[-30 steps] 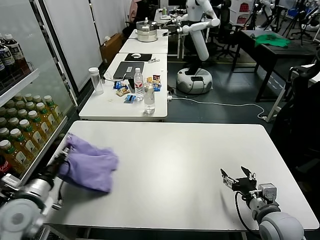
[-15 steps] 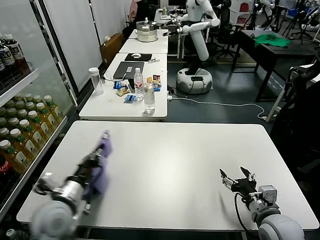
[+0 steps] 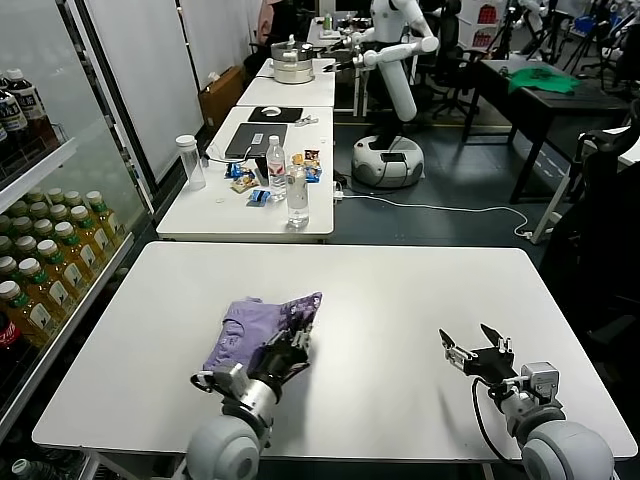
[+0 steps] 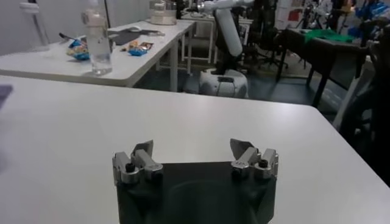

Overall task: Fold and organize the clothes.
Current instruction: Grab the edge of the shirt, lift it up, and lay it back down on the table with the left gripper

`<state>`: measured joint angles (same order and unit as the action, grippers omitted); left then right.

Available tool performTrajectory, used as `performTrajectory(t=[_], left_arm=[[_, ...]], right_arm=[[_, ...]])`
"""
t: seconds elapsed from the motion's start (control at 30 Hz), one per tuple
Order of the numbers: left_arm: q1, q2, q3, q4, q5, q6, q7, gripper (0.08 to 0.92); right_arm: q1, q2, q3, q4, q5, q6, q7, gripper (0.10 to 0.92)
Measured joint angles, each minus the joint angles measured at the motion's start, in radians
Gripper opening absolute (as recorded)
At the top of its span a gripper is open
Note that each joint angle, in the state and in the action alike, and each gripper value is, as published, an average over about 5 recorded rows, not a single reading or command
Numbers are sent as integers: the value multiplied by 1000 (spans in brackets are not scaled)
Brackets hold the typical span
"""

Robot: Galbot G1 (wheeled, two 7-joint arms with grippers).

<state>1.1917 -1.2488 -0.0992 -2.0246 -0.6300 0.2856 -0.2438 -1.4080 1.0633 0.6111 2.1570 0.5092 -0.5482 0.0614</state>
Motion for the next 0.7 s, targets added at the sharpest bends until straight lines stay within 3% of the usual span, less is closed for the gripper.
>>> performTrajectory(t=[0.27,0.53,0.7], left_arm=[[33,3,24,-42,60,-76,9,560],[123,31,-98,-73,106,-132,-23,782],[175,50,-208,-71,114,-158,-43,820]], right_arm=[[72,16,-87,-19,22,23,20,823],[181,84,-274,-87,-6,36,60,823],[235,142,-394,-156,-42,49,87,823]])
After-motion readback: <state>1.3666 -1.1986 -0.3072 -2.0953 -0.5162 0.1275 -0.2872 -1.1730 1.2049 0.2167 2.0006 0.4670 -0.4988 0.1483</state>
